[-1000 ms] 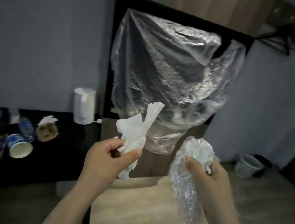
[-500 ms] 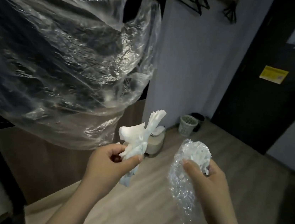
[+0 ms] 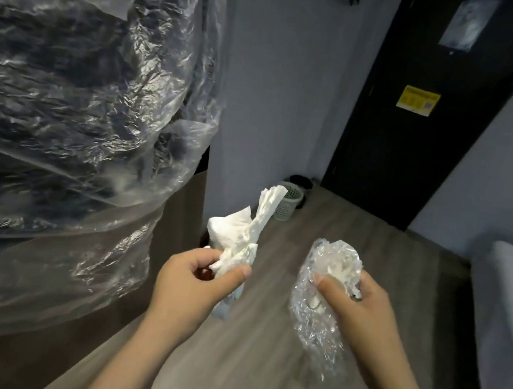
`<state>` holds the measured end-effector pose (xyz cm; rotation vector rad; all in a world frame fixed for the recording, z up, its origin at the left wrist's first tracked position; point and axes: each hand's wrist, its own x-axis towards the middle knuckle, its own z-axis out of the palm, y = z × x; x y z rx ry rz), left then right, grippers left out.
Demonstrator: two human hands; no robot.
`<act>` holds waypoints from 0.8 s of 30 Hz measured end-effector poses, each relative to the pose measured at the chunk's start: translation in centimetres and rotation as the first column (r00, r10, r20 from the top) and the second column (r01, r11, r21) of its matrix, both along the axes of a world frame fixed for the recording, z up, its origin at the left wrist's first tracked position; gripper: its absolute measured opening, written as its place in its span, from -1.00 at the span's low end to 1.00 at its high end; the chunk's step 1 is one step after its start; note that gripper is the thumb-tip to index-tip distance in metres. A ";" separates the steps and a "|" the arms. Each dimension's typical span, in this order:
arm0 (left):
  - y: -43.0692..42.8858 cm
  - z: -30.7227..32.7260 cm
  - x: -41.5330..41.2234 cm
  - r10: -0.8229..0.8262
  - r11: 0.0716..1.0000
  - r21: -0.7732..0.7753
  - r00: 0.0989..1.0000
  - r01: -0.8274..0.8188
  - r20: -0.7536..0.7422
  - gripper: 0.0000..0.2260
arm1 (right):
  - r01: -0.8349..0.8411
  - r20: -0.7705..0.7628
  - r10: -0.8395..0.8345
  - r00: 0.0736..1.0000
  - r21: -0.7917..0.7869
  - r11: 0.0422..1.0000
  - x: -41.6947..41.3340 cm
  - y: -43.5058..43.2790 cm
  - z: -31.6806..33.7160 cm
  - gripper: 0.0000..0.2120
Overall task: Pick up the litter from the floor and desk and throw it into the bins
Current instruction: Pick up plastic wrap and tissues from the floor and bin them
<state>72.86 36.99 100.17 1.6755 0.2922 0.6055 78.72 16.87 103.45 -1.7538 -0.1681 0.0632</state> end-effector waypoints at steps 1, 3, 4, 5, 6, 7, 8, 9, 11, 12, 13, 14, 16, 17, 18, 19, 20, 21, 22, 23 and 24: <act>0.2 -0.1 1.1 -0.011 1.000 0.014 1.000 0.011 -0.006 -0.78 | 0.015 -0.001 -0.015 1.000 0.004 1.000 1.1 0.2 -0.1 -0.97; 0.5 -0.6 3.7 -0.026 0.999 0.047 1.000 0.027 -0.014 -0.75 | 0.048 -0.009 -0.047 0.999 0.012 0.999 3.6 0.5 -0.7 -0.97; 0.7 -0.9 5.3 -0.029 0.998 0.062 0.999 0.030 -0.019 -0.72 | 0.055 -0.016 -0.055 0.998 0.016 0.998 4.9 0.6 -0.9 -0.97; 0.9 -1.2 6.9 -0.034 0.997 0.074 0.999 0.036 -0.027 -0.68 | 0.057 -0.023 -0.056 0.998 0.021 0.998 6.4 0.6 -1.2 -0.97; 0.9 -1.4 8.7 -0.042 0.995 0.087 0.999 0.045 -0.033 -0.65 | 0.061 -0.026 -0.060 0.998 0.023 0.998 7.9 0.7 -1.4 -0.97; 0.9 -1.6 10.5 -0.050 0.993 0.104 0.998 0.054 -0.042 -0.61 | 0.067 -0.027 -0.067 0.997 0.026 0.997 9.6 0.6 -1.5 -0.97; 0.9 -1.7 12.4 -0.060 0.991 0.117 0.997 0.066 -0.052 -0.58 | 0.077 -0.023 -0.076 0.997 0.029 0.997 11.4 0.5 -1.6 -0.96; 0.8 -1.8 14.5 -0.071 0.990 0.120 0.996 0.078 -0.060 -0.57 | 0.086 -0.016 -0.085 0.996 0.030 0.996 13.4 0.3 -1.8 -0.96; 0.7 -1.9 18.8 -0.088 0.990 0.109 0.994 0.095 -0.066 -0.56 | 0.102 -0.012 -0.101 0.995 0.040 0.994 17.5 -0.1 -1.8 -0.95; 0.6 -1.8 21.0 -0.092 0.990 0.098 0.994 0.098 -0.064 -0.57 | 0.108 -0.016 -0.107 0.994 0.053 0.993 19.6 -0.4 -1.5 -0.95; 0.4 -1.5 23.2 -0.092 0.991 0.093 0.994 0.098 -0.063 -0.57 | 0.112 -0.018 -0.111 0.994 0.061 0.992 21.8 -0.7 -1.2 -0.95; 0.2 -1.1 25.3 -0.089 0.990 0.104 0.994 0.095 -0.065 -0.58 | 0.114 -0.015 -0.114 0.993 0.061 0.992 23.9 -1.0 -0.9 -0.95; -0.4 -0.6 29.4 -0.066 0.990 0.118 0.995 0.075 -0.077 -0.64 | 0.108 0.001 -0.108 0.994 0.037 0.994 28.0 -1.7 -0.4 -0.97; -0.6 -0.6 31.3 -0.059 0.992 0.103 0.995 0.067 -0.078 -0.66 | 0.106 0.006 -0.106 0.994 0.028 0.994 30.0 -2.0 -0.2 -0.97; -0.7 -0.8 33.0 -0.057 0.995 0.082 0.995 0.064 -0.081 -0.67 | 0.109 0.007 -0.109 0.994 0.025 0.994 31.9 -2.4 -0.2 -0.98; -0.7 -1.1 34.6 -0.052 0.996 0.071 0.995 0.058 -0.091 -0.67 | 0.116 0.005 -0.116 0.993 0.021 0.993 33.6 -2.8 -0.3 -0.98; -0.5 -1.4 36.1 -0.041 0.996 0.071 0.993 0.049 -0.110 -0.66 | 0.121 -0.005 -0.121 0.993 0.018 0.992 35.1 -3.1 -0.6 -0.97; -0.2 -1.8 37.6 -0.029 0.996 0.081 0.991 0.040 -0.134 -0.64 | 0.123 -0.019 -0.122 0.992 0.016 0.992 36.6 -3.3 -0.9 -0.96; 0.1 -2.1 39.0 -0.018 0.995 0.095 0.987 0.033 -0.158 -0.63 | 0.123 -0.038 -0.123 0.992 0.017 0.992 38.0 -3.5 -1.3 -0.95; 0.3 -2.4 40.6 -0.011 0.994 0.108 0.984 0.031 -0.178 -0.61 | 0.126 -0.057 -0.125 0.991 0.017 0.992 39.5 -3.7 -1.6 -0.94; 0.5 -2.7 42.2 -0.015 0.993 0.113 0.981 0.038 -0.193 -0.60 | 0.132 -0.072 -0.131 0.989 0.010 0.991 41.1 -3.8 -2.0 -0.94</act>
